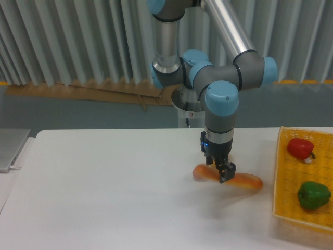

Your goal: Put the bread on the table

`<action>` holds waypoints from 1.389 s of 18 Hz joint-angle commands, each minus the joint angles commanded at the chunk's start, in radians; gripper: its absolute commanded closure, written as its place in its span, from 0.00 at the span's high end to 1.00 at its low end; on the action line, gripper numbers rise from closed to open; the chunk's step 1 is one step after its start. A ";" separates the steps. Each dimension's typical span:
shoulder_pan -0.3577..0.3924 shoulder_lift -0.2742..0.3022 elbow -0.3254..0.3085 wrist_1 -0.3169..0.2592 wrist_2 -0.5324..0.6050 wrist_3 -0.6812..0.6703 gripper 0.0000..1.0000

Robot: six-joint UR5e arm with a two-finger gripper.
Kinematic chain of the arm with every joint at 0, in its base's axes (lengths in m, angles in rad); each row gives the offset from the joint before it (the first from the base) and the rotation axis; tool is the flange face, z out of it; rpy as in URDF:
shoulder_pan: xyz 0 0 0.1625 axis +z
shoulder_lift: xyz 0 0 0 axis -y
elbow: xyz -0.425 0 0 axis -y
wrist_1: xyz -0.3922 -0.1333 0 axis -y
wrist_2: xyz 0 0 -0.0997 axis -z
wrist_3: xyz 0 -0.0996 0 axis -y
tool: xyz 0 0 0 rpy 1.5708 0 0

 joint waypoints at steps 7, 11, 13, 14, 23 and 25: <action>0.002 0.031 -0.005 0.023 0.002 0.011 1.00; 0.005 0.035 -0.002 0.026 0.003 0.020 1.00; 0.005 0.066 -0.008 0.014 0.005 0.060 1.00; 0.002 0.084 -0.018 0.000 0.006 0.084 1.00; -0.037 0.184 0.014 -0.236 0.006 0.159 1.00; -0.057 0.201 0.011 -0.250 0.008 0.161 1.00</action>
